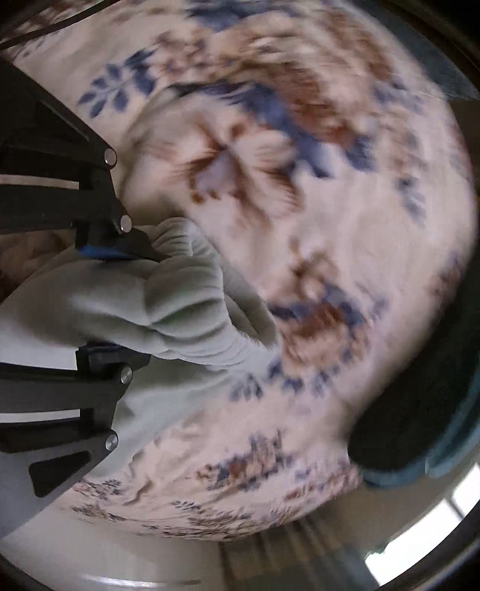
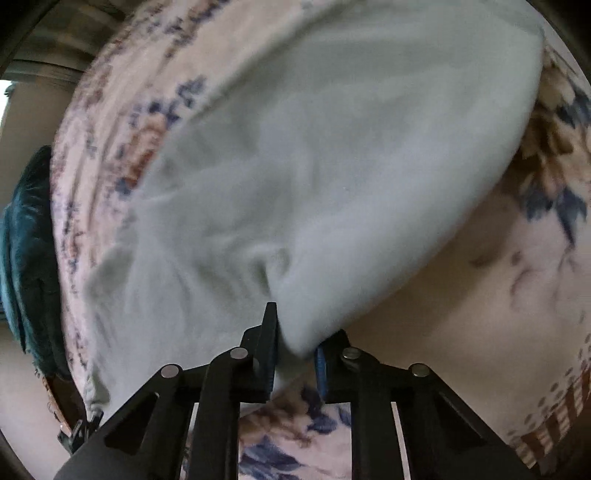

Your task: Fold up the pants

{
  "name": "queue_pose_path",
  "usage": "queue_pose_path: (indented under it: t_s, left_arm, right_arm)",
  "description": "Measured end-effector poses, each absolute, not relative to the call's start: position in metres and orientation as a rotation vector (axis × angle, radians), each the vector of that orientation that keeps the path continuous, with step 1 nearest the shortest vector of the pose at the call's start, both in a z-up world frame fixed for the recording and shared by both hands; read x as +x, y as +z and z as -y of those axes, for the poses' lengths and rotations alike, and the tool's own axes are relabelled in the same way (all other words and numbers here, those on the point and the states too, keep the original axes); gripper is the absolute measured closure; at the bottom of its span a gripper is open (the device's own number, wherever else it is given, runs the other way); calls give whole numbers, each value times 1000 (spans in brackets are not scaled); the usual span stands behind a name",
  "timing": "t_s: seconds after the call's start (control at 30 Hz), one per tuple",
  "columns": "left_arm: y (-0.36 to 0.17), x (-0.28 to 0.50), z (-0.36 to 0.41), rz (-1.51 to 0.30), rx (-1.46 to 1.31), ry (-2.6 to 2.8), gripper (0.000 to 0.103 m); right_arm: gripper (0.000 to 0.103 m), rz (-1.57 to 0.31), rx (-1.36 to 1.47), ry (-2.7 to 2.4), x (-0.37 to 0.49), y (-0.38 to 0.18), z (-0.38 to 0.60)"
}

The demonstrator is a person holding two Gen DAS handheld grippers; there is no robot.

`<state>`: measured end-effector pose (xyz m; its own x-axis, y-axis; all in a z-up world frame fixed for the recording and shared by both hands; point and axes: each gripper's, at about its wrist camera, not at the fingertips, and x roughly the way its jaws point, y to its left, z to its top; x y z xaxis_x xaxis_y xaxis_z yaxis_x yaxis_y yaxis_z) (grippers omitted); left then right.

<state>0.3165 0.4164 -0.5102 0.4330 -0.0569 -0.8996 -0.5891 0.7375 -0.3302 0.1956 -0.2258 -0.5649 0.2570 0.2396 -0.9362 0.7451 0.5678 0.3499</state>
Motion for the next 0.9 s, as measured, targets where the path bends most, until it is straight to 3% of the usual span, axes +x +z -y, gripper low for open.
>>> queue_pose_path:
  t_s: [0.07,0.17,0.23,0.33,0.37,0.4,0.43,0.5,0.53,0.6,0.7,0.9]
  left_arm:
    - [-505,315,-414,-1075,-628,374,73]
    - [-540,312,-430,-1180,-684,438,69]
    - [-548,306,-435,-1217,-727,471,57]
    - [-528,294,-422,-1234,-666,485,53]
    - [-516,288,-410,-1238,-611,492,53]
    - [-508,282,-400,-1238,-569,494,51]
    - [-493,276,-375,-1235,-482,482,42]
    - [-481,268,-334,-1250,-355,436,24]
    - [-477,265,-303,-1269,-280,377,17]
    - [-476,259,-241,-1296,-154,268,12]
    - [-489,260,-163,-1335,-37,146,11]
    - [-517,256,7,-1385,41,-125,11]
  right_arm:
    - [86,-1264,939,-397,192,-544,223]
    - [86,-1327,908,-388,188,-550,223]
    - [78,-1458,967,-368,187,-587,224]
    - [68,-1488,1133,-341,177,-611,235]
    - [63,-1467,1152,-321,173,-607,240]
    - [47,-1437,1157,-306,170,-601,243]
    - [27,-1374,1166,-291,163,-591,250]
    - [15,-1281,1178,-285,149,-577,266]
    - [15,-1254,1173,-287,142,-570,277]
    - [15,-1209,1139,-327,128,-557,307]
    - [15,-1166,1123,-473,106,-544,378]
    - [29,-952,1189,-643,85,-534,515]
